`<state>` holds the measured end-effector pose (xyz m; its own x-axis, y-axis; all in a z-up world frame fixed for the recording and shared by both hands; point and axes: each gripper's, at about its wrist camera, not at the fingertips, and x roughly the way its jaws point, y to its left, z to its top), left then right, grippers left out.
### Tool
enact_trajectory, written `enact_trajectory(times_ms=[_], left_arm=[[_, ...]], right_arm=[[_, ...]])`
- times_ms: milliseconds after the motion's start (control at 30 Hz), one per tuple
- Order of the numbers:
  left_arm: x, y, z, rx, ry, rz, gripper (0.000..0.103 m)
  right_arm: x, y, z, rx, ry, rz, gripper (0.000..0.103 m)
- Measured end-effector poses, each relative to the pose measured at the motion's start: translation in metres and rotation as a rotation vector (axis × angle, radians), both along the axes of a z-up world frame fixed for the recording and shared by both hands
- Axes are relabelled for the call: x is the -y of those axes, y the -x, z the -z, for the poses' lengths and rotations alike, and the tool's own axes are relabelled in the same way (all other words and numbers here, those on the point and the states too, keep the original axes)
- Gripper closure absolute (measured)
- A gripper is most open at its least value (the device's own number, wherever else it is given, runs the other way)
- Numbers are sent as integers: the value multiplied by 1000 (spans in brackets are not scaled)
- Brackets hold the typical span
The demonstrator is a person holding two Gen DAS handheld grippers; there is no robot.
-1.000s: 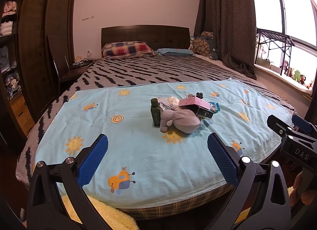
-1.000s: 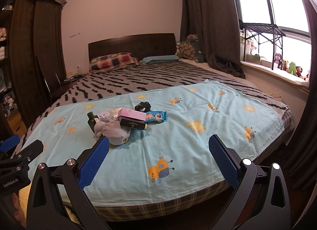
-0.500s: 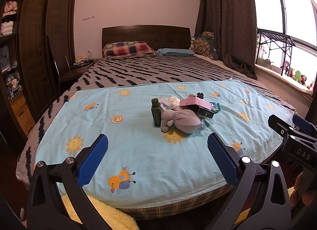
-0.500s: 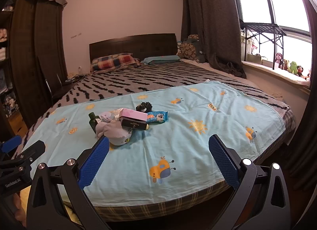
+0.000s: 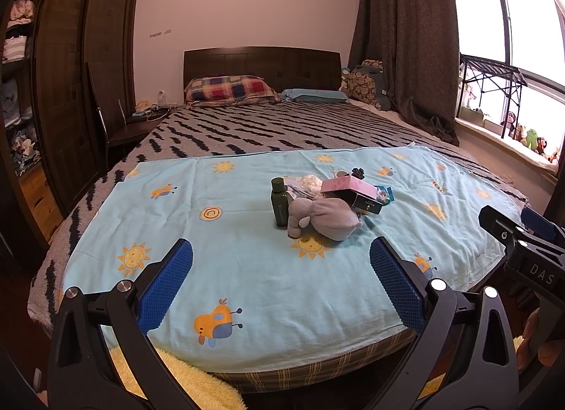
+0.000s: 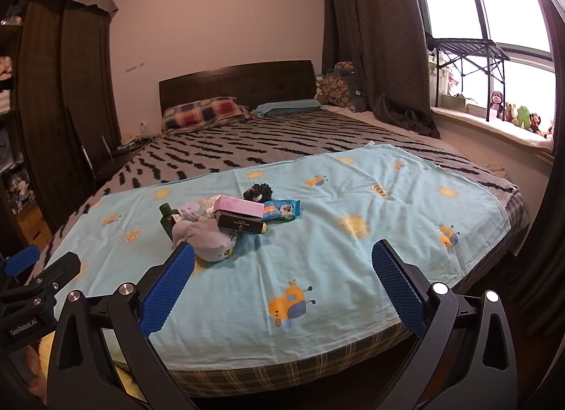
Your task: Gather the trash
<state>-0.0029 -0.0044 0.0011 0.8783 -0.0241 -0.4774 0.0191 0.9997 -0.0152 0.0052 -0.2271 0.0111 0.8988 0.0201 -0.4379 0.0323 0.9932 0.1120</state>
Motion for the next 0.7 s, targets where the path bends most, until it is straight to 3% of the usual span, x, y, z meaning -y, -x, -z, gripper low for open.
enact_trajectory(times_ms=[433,700], left_arm=[[-2,-2,5,-3,-9,-15,8],[-13,-17,26,-37,-24,-26,8]], right_arm=[[2,-4,4,-11,-26,-30,3],[7,-17,19,-24,-41,-11,3]])
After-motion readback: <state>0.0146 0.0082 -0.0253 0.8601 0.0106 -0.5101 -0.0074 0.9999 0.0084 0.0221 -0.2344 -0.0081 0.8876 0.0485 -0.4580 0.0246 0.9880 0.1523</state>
